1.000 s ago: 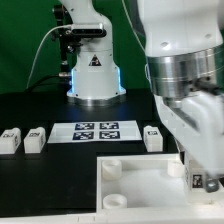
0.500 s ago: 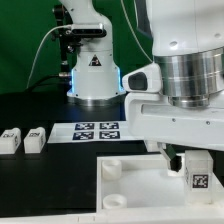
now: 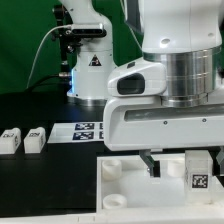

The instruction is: Assemble one leg

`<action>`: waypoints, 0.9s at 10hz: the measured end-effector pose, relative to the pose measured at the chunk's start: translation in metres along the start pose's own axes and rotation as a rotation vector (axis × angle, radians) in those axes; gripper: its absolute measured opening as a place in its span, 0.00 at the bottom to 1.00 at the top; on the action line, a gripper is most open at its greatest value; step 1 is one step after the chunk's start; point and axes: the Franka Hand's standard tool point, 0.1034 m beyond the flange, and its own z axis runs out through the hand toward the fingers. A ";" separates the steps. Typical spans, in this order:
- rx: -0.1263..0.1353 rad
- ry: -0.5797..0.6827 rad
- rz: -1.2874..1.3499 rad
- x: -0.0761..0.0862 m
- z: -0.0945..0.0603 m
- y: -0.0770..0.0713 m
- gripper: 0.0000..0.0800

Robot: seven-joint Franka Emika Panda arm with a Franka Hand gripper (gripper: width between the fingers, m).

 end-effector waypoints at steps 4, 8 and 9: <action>0.003 -0.001 0.273 0.000 0.000 -0.001 0.36; 0.031 -0.007 0.824 0.000 0.000 -0.008 0.36; 0.053 -0.007 1.036 -0.002 0.001 -0.012 0.36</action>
Offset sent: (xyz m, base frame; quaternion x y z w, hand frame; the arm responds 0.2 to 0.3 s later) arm 0.0000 0.0000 0.0000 0.0000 0.0000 0.2667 0.9638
